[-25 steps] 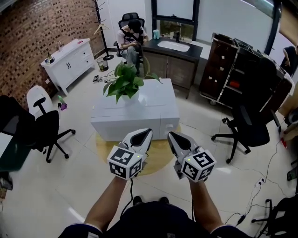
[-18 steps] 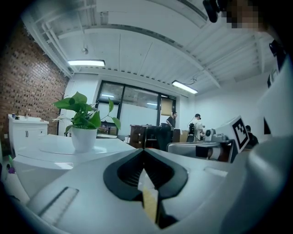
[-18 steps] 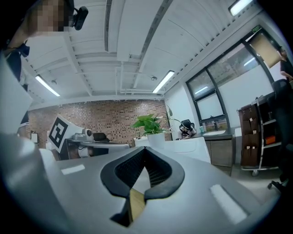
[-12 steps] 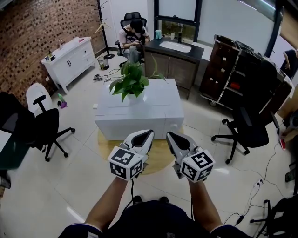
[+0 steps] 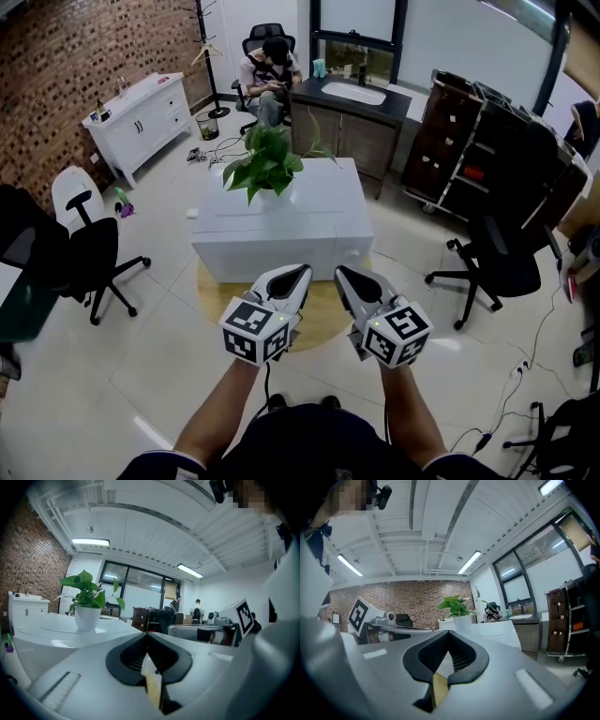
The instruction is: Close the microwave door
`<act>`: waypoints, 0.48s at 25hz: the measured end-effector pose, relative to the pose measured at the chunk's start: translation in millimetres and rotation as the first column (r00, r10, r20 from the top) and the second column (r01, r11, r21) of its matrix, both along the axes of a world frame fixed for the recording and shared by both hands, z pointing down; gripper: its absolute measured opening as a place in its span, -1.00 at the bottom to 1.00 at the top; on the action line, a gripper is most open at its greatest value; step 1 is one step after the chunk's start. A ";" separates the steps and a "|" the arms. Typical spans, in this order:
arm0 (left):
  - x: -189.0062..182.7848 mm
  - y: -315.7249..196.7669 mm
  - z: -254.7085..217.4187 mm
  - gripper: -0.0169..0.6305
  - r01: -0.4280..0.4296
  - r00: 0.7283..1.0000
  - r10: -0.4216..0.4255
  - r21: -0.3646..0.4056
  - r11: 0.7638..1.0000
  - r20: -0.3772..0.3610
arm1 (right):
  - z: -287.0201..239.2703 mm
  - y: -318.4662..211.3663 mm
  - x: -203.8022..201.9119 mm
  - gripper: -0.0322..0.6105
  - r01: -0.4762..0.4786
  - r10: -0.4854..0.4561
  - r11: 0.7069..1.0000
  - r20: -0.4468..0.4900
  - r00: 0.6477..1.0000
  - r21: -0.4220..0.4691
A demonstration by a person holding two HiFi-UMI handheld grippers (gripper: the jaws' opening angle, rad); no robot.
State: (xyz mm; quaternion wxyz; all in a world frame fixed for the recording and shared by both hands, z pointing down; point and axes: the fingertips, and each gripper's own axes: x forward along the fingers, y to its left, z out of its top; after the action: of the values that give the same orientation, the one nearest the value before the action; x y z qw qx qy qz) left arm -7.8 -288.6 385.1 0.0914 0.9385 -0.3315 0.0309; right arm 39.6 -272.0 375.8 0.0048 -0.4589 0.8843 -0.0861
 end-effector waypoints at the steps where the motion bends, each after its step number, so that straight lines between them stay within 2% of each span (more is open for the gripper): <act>1: -0.4 0.4 -0.2 -0.91 0.001 1.000 -0.001 -0.001 1.000 -0.001 | -0.4 0.4 -0.3 -0.90 0.000 0.000 1.000 0.000 1.000 0.000; 12: -2.6 3.2 4.9 -0.91 -0.003 1.000 0.003 -0.011 1.000 0.000 | 0.8 2.1 -3.1 -0.90 -0.002 0.002 1.000 0.001 1.000 -0.002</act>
State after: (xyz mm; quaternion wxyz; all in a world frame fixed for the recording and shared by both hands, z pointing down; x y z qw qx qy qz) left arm -10.4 -285.4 390.0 0.0965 0.9385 -0.3298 0.0330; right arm 36.5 -269.9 376.6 0.0047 -0.4595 0.8838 -0.0874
